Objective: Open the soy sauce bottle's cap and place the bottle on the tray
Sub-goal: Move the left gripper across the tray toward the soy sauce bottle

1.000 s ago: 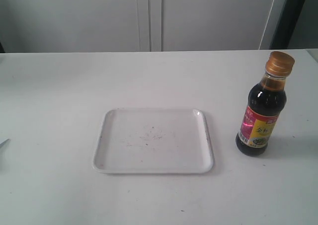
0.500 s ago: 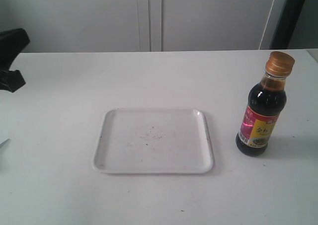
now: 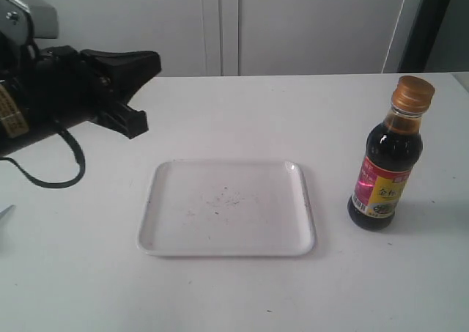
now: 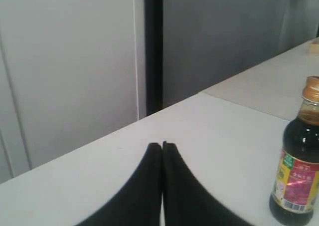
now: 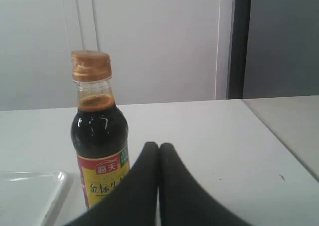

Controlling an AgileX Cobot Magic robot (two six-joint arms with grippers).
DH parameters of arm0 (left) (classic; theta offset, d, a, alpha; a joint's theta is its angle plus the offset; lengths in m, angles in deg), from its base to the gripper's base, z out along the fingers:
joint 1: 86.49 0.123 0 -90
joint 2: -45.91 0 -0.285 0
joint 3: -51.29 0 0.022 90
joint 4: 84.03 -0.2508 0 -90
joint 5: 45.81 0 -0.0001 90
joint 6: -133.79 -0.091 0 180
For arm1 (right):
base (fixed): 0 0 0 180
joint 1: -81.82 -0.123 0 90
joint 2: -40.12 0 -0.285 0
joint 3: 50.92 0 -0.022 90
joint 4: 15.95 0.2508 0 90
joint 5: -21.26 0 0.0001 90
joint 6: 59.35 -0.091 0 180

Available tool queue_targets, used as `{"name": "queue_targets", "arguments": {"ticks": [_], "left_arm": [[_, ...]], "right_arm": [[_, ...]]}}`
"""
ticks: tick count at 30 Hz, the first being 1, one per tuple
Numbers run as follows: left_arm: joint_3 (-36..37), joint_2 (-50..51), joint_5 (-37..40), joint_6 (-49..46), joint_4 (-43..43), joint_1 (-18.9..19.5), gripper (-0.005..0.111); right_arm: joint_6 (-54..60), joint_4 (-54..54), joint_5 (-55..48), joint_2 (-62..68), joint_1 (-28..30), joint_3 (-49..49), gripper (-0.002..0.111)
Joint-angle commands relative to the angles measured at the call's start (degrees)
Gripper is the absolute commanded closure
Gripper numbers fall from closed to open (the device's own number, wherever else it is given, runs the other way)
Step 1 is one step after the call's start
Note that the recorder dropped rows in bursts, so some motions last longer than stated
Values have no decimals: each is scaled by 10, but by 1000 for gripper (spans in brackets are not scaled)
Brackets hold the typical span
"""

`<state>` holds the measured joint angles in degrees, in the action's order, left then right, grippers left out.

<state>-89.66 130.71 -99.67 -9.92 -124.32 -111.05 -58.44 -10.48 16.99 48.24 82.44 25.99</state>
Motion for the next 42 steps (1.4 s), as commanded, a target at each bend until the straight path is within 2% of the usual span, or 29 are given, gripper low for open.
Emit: {"name": "queue_targets", "arguments": {"ticks": [1,6,10,15,19,22,25,32,33,42], "left_arm": [[-36,49,-21,-4,0,-37,107],[-76,107,-31,-4,-2,-71,107],[-97,149,-80,-4,-13,-88,107],[-109,204,-161,-12,-22,-89,107],[-125,242,-161,-26,-46,-89,106],[-142,264,-161,-31,-71,-93,94],[-156,281,-161,-50,-79,-103,74],[-186,327,-161,-67,-79,-141,4],[-191,333,-161,-64,-78,-145,2],[-232,374,-161,-65,-63,-176,2]], "right_arm": [[4,0,5,-3,-1,3,108],[4,0,5,-3,-1,3,108],[4,0,5,-3,-1,3,108],[4,0,5,-3,-1,3,108],[4,0,5,-3,-1,3,108],[4,0,5,-3,-1,3,108],[4,0,5,-3,-1,3,108],[3,0,4,-3,-1,3,108],[3,0,4,-3,-1,3,108],[3,0,1,-3,-1,3,108]]}}
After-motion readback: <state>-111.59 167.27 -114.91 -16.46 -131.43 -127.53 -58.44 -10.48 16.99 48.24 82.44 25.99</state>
